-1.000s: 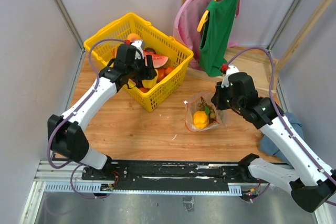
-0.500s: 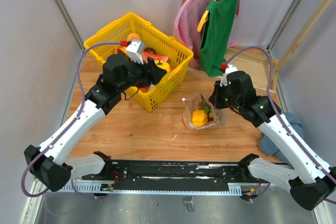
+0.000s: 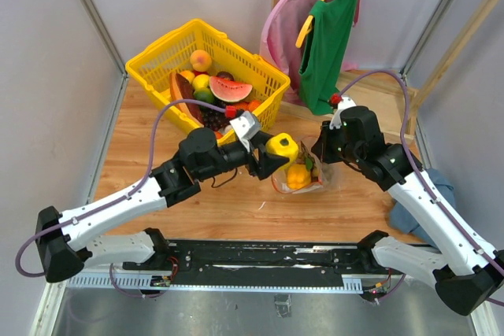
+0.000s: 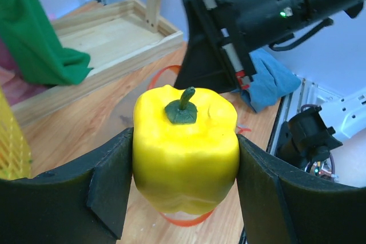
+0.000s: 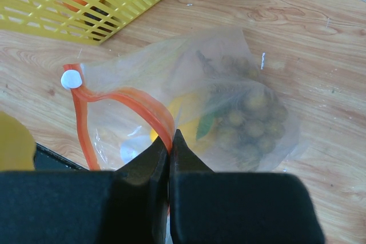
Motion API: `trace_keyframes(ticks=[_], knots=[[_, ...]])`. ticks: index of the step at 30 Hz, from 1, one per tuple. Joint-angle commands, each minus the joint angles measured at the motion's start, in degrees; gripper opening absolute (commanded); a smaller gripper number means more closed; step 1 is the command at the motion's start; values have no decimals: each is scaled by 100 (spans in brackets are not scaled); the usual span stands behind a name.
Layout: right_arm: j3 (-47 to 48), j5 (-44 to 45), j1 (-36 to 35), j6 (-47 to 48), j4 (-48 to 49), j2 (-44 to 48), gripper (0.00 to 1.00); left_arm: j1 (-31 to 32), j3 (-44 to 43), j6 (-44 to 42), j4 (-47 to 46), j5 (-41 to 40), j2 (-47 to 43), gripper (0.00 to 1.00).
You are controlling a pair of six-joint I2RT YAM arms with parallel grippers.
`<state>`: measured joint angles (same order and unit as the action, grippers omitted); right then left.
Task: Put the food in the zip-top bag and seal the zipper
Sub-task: Place the fake vegetable in the zipper food storage bag.
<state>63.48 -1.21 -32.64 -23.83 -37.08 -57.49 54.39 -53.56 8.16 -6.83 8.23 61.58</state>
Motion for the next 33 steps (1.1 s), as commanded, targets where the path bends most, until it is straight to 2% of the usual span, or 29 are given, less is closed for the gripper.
trace_keyframes(ticks=[1,5,11,18,23,33], knots=[[122,-121,-93,-78,227,93,1,498,218,-765,-1165,-36,221,26],[108,-221,-93,-32,232,86,0,765,189,-1268,-1358,-283,657,24],[128,-372,-89,53,231,114,1,805,333,-1815,-1866,-915,1092,20],[126,-463,-90,130,220,168,1,805,441,-2027,-1849,-1304,1447,22],[66,-606,-92,124,266,160,1,810,477,-2129,-1854,-1653,1717,30],[-50,-972,-93,99,351,151,0,805,151,-1863,-2219,-3033,2283,58]])
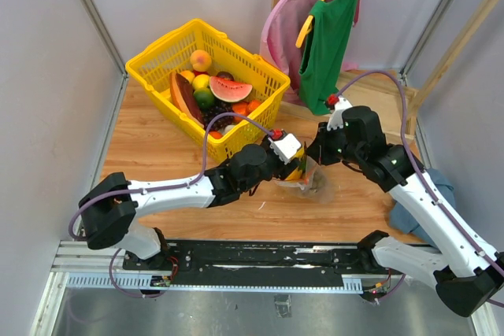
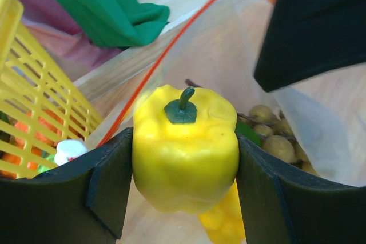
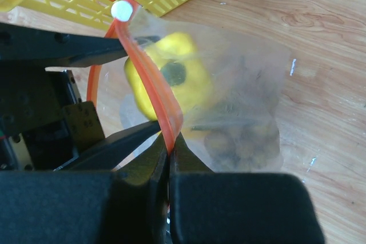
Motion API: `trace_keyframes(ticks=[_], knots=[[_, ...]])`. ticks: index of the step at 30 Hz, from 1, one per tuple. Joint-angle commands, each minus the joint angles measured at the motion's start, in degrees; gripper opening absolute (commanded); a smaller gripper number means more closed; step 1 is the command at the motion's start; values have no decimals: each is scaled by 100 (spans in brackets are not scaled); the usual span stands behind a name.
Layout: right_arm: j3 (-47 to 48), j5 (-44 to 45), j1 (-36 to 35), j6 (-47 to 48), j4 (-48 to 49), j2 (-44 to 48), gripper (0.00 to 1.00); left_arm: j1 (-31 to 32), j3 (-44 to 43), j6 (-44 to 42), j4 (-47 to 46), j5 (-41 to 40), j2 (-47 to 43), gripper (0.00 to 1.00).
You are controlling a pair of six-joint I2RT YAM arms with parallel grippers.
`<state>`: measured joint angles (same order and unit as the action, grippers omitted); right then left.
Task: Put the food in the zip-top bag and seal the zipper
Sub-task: Place the fake vegetable in the zipper food storage bag.
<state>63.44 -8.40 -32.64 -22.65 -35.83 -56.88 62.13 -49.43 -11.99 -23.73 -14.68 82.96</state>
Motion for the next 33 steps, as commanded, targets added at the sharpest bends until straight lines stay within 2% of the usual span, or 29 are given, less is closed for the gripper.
trace_keyframes(ticks=[1,8,13,19,24,27,33], knots=[[-62,-276,-91,-27,238,90,0,34,-279,217,-564,-842,194,61],[-139,-158,-91,-85,292,178,1,77,-344,609,-229,-572,55,85],[-237,50,-87,-175,381,305,1,77,-440,1064,460,-91,-357,93],[-293,339,-93,-222,389,430,1,72,-960,2080,2083,176,-947,93],[-303,363,-92,-226,430,455,1,76,-1041,3556,3161,188,-1333,92],[-372,336,-92,-261,507,488,1,76,-1048,4376,3761,-127,-1453,88],[-430,302,-89,-272,582,488,1,78,-1152,5340,4591,-216,-1092,78]])
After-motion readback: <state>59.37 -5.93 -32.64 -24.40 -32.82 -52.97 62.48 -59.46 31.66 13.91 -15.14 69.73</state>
